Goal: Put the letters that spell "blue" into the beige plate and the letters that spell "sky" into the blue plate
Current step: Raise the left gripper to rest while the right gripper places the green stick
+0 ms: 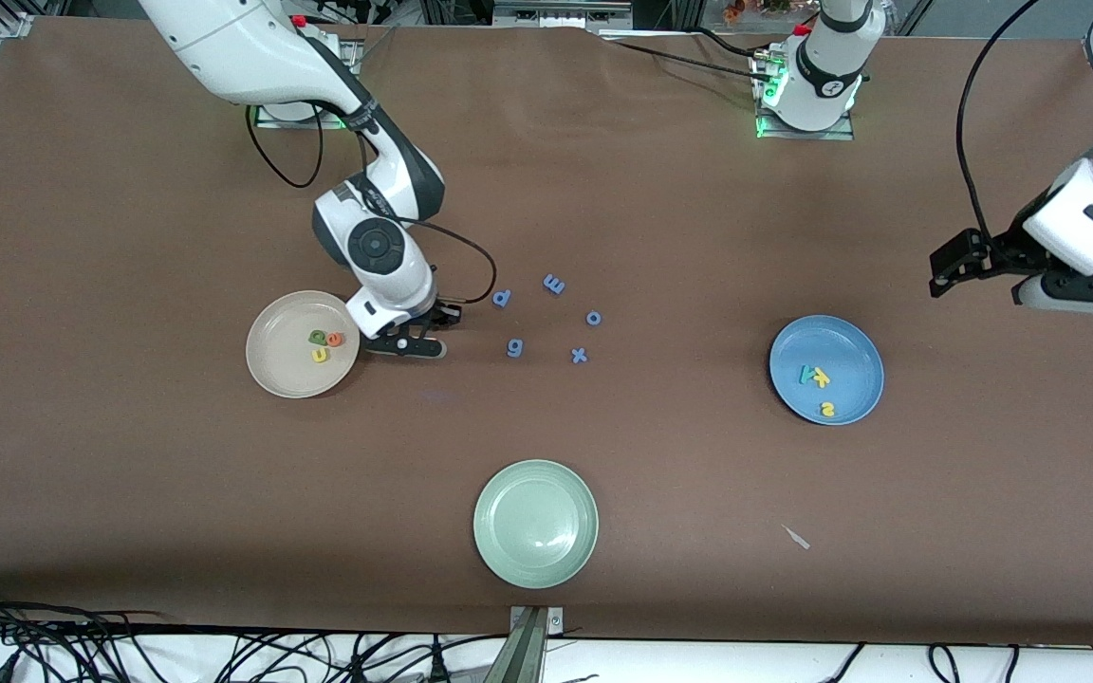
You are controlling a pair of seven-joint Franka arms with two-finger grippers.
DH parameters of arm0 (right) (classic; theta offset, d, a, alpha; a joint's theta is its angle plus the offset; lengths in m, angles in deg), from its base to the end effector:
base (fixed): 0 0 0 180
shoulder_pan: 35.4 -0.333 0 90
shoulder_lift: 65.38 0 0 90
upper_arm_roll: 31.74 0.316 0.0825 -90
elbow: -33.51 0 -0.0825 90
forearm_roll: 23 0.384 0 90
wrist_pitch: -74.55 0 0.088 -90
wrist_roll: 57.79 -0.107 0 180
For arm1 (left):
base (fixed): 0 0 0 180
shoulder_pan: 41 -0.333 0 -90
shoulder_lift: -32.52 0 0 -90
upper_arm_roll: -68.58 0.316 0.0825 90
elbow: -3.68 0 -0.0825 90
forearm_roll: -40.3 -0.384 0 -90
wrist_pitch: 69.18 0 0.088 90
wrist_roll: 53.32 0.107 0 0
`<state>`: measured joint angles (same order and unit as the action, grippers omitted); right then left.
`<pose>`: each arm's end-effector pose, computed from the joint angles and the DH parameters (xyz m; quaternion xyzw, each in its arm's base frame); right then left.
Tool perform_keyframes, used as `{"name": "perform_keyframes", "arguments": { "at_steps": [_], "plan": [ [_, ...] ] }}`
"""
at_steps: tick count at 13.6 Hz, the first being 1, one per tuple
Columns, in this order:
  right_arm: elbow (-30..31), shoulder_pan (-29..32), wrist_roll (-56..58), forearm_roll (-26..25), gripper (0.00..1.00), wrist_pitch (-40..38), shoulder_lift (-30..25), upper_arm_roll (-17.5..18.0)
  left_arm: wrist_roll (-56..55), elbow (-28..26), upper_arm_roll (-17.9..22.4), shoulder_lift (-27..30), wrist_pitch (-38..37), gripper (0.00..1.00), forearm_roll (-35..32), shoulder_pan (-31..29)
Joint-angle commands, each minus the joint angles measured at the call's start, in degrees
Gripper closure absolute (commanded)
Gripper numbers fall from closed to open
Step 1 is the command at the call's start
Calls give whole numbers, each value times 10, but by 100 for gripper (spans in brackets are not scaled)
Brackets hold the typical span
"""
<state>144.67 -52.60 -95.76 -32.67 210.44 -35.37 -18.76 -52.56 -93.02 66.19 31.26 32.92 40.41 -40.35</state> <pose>0.5338 0.3032 0.2108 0.9992 -0.0176 -0.0307 0.0202 0.5758 -0.0305 0.5753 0.9988 -0.0329 0.0361 0.0021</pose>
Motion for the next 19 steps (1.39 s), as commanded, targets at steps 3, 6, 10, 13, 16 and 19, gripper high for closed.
{"name": "perform_keyframes", "arguments": {
  "at_steps": [3, 6, 10, 13, 16, 19],
  "plan": [
    [16, 80, 288, 1, 94, -110, -93, -23, -6, -23, 7, 15, 6, 0, 11, 4],
    [41, 90, 429, 1, 93, -107, -109, -94, -5, -18, 7, 14, 2, 0, 10, 3],
    [114, 110, 436, 2, 80, -6, -108, -97, -3, -17, 7, 13, 1, 0, 9, 3],
    [110, 110, 425, 4, 51, -10, -111, -96, -3, -17, 7, 13, -6, 0, 9, 2],
    [82, 110, 415, 11, 36, -45, -129, -91, -4, -12, 5, 13, -9, 0, 8, 3],
    [0, 110, 400, 56, 21, -191, -163, -72, -3, -9, 4, 12, -11, 0, 2, 4]
  ]
}}
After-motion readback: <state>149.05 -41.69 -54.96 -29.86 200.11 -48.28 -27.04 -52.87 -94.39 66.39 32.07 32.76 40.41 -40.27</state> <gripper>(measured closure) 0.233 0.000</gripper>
